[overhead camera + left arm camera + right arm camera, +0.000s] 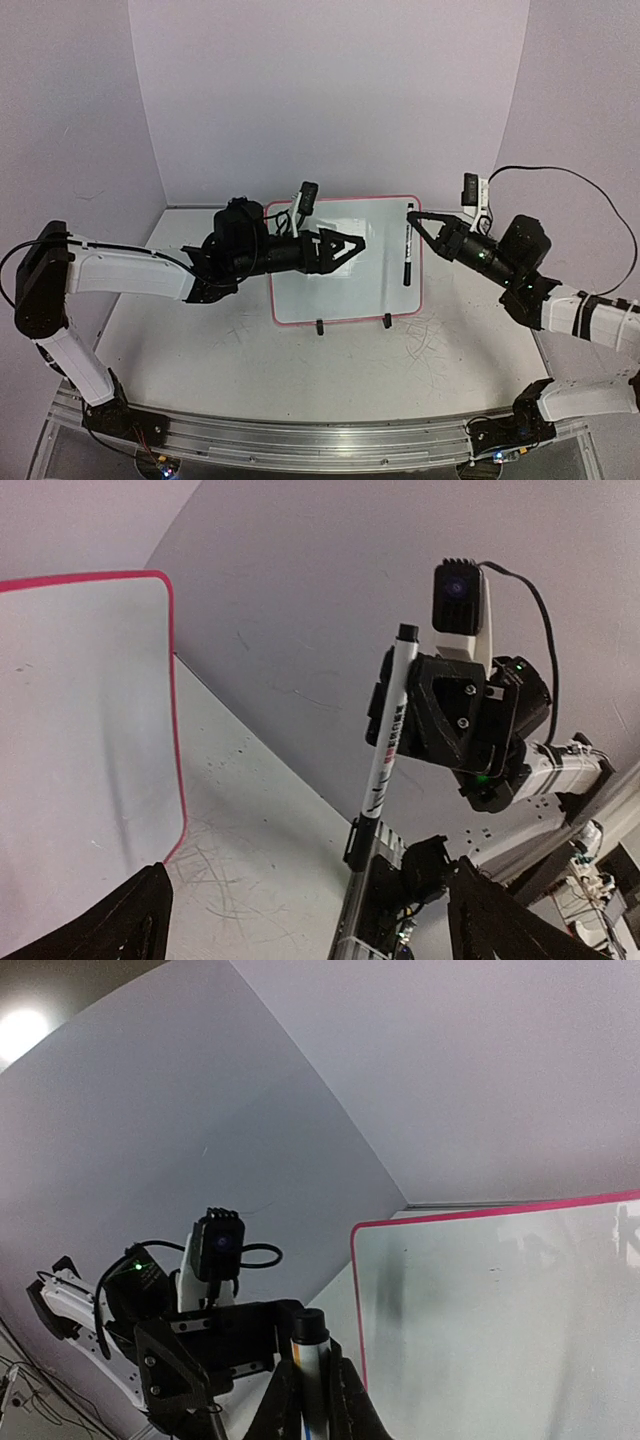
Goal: Write a sentence on the whiteboard
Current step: Pass from the right arm to the left, then pass from the left arm to the right
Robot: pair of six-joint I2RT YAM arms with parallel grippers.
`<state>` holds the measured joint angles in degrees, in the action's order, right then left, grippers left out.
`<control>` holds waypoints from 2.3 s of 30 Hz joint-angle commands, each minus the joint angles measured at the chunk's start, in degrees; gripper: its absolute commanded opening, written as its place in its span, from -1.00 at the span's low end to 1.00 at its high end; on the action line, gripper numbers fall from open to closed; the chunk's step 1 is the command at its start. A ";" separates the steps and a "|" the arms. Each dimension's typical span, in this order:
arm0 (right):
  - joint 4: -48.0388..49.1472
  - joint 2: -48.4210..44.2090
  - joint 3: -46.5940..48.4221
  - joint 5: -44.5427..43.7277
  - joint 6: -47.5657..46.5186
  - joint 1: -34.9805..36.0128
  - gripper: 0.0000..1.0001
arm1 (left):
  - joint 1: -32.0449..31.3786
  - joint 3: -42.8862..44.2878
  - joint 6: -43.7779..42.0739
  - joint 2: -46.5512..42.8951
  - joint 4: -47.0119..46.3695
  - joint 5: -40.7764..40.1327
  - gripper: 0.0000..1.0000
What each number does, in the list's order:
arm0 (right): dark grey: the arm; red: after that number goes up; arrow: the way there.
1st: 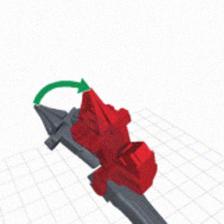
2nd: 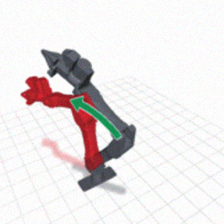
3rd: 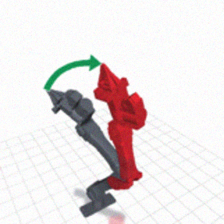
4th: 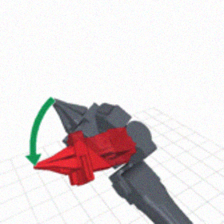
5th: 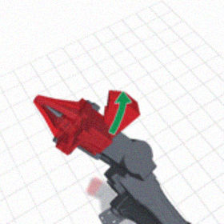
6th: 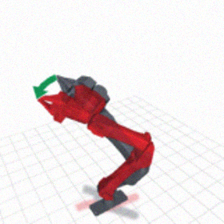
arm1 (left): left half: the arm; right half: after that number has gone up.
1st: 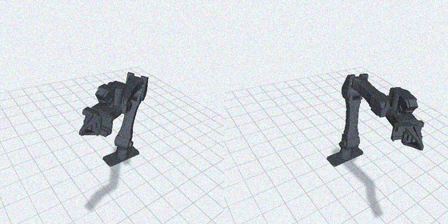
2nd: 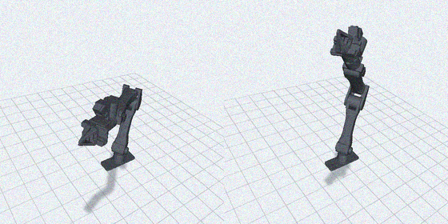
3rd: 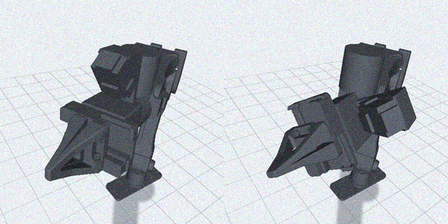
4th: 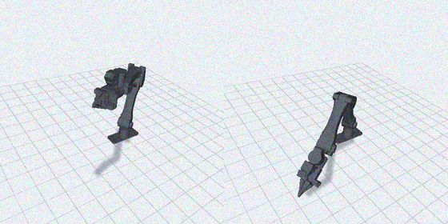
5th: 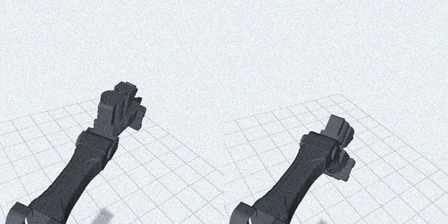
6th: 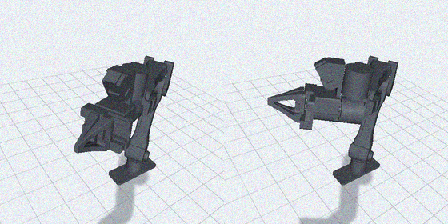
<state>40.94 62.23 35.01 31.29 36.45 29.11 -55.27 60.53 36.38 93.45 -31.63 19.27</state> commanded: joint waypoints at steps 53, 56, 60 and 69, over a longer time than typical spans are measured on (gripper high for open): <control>-53.32 3.58 26.41 -22.04 -28.17 11.60 0.97 | -0.02 3.73 -49.00 -9.71 42.48 -7.88 -1.00; -64.43 7.77 34.97 -13.19 -29.87 9.91 0.97 | -0.01 3.17 -52.09 -11.32 43.91 -7.07 -1.00; -72.76 14.01 45.13 2.27 -29.58 9.48 0.89 | -0.02 5.20 -55.04 -11.29 47.48 -6.41 -1.00; -81.61 27.82 55.83 17.23 -26.96 9.59 0.36 | -0.10 10.00 -57.01 -9.85 52.93 -4.33 -1.00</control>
<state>-33.59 85.70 87.45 39.38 9.42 38.54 -55.33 66.27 -18.51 83.64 18.93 13.45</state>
